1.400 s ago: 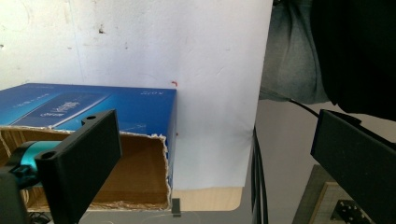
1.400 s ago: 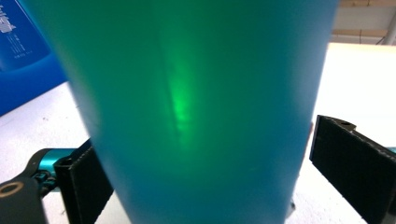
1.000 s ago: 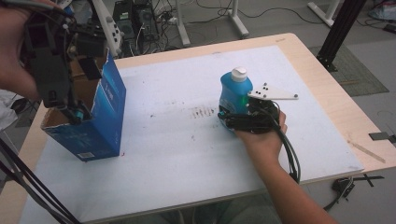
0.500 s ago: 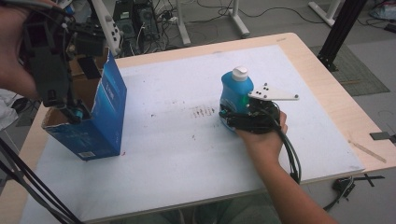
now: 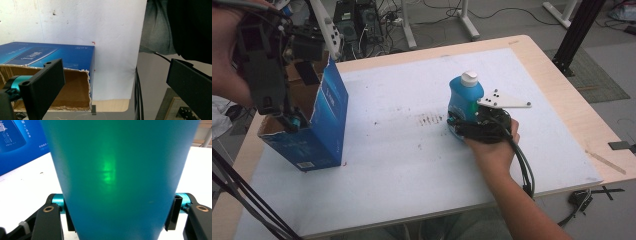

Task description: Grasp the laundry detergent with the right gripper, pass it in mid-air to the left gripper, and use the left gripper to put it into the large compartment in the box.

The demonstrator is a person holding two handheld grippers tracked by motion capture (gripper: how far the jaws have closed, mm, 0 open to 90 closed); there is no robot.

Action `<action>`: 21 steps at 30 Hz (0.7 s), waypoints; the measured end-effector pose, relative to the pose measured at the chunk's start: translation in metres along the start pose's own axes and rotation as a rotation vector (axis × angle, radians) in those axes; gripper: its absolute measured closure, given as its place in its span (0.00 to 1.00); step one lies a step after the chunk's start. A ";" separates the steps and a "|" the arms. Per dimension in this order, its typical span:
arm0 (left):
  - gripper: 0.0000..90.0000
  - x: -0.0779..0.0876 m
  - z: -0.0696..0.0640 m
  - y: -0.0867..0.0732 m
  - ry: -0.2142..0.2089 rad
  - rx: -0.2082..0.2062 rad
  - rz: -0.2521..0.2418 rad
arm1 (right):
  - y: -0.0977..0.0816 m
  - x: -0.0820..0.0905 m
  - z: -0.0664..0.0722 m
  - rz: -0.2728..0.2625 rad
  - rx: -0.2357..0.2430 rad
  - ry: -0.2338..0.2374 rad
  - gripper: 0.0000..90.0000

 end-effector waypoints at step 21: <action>0.02 -0.003 0.001 -0.002 -0.002 0.000 -0.001 | 0.000 0.000 0.005 -0.015 0.022 -0.056 0.50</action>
Point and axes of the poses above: each handheld gripper's, and its own axes: x roughly backward along the jaws, y roughly out of its top, z roughly to its left, the point moved 5 cm from there along -x, roughly forward along the jaws, and after that the axes turned 9 degrees about -y, right-handed, at the moved point
